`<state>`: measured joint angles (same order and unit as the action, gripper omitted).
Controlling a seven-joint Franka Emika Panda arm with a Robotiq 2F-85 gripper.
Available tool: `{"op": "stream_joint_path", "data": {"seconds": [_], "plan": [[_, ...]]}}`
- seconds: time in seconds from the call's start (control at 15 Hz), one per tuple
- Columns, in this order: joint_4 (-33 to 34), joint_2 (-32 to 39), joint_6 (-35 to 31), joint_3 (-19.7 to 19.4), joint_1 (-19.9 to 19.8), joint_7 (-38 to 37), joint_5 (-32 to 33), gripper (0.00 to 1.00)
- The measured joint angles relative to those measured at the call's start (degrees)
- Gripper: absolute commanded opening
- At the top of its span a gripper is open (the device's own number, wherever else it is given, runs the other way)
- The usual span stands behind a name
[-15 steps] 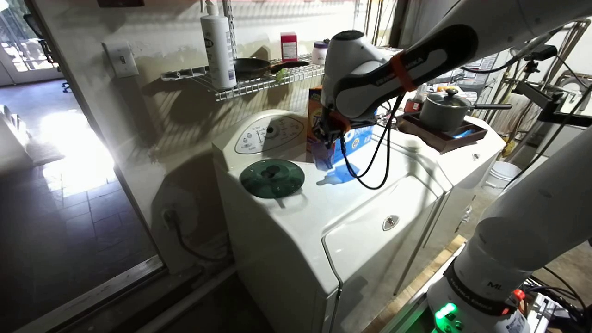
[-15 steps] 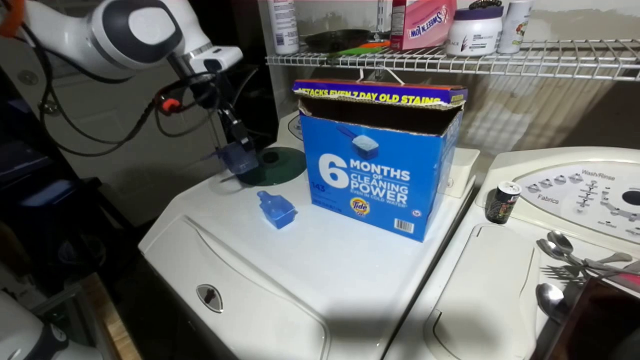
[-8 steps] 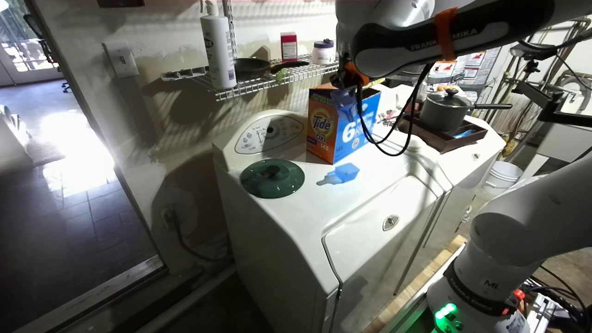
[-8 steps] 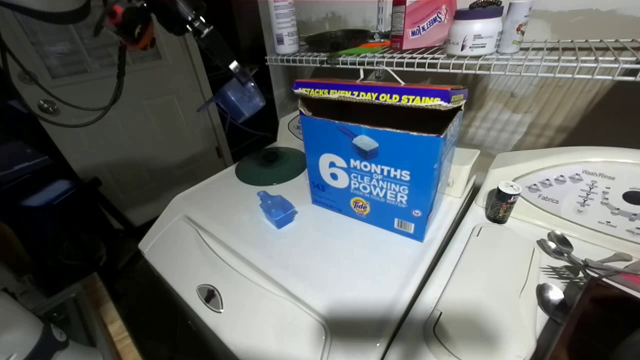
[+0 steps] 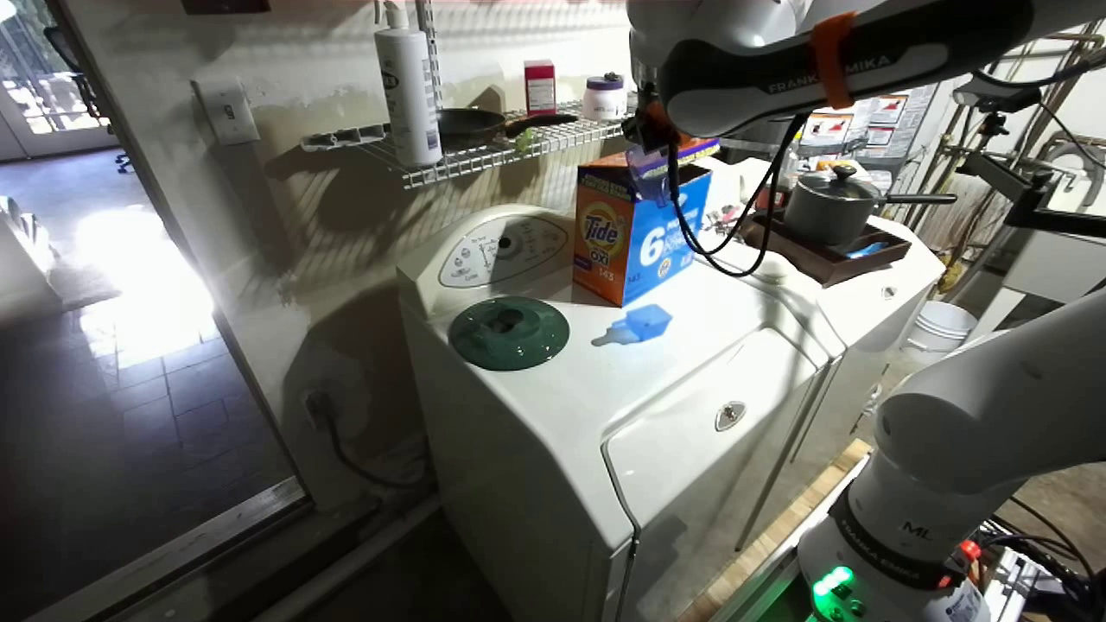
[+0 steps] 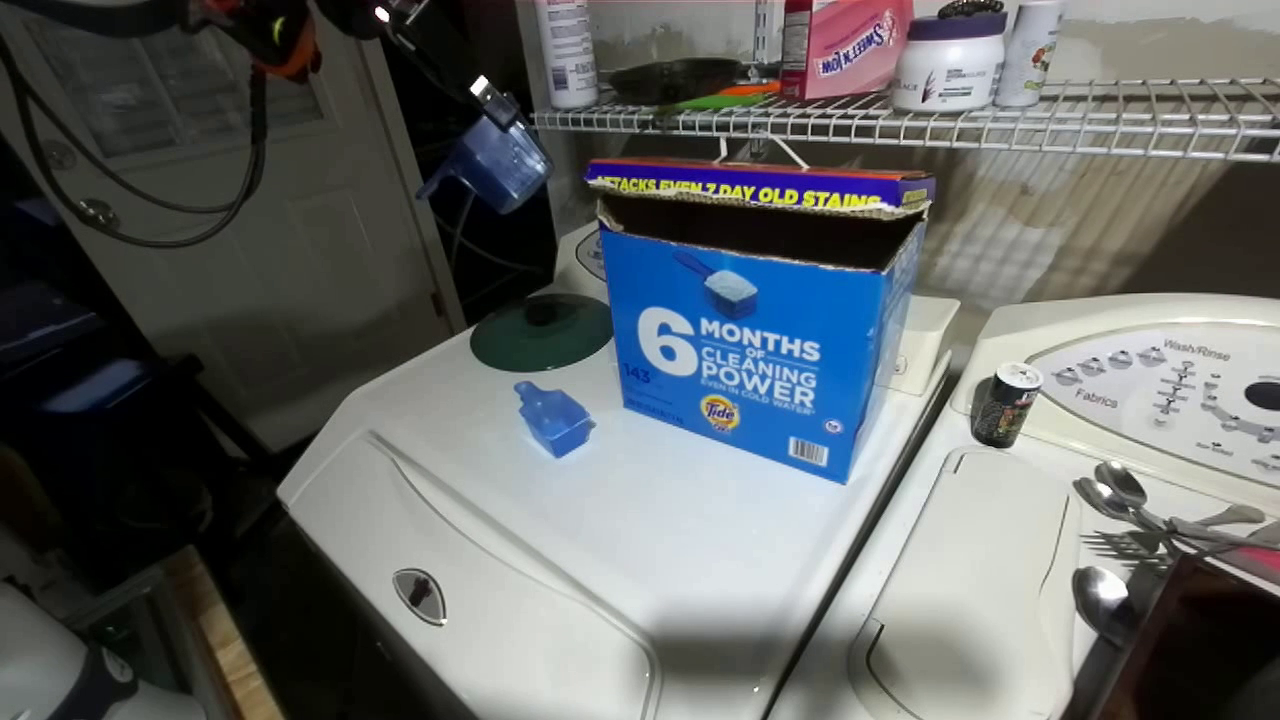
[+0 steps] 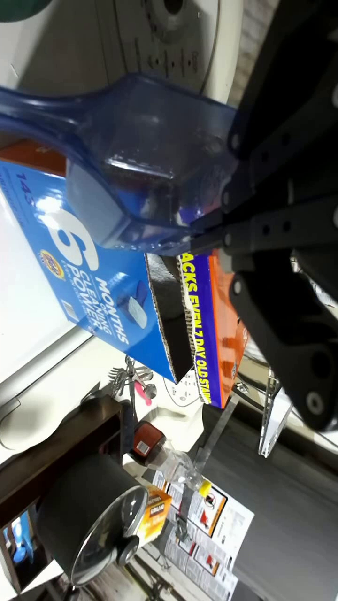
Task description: Put the left scoop on the shelf
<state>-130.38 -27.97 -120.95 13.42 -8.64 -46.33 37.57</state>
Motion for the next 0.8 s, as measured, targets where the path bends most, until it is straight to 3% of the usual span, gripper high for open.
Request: {"op": "stream_joint_path", "data": {"seconds": [0.33, 0.6, 0.8], "plan": [[1.8, -0.6, -1.7, -1.7, -0.2, -0.1, 5.1, 0.01], [4.3, -0.8, -5.4, -4.0, -2.1, -2.3, 17.1, 0.01], [4.9, -0.7, -7.9, -5.8, -3.4, -8.3, 28.3, 0.01]]}}
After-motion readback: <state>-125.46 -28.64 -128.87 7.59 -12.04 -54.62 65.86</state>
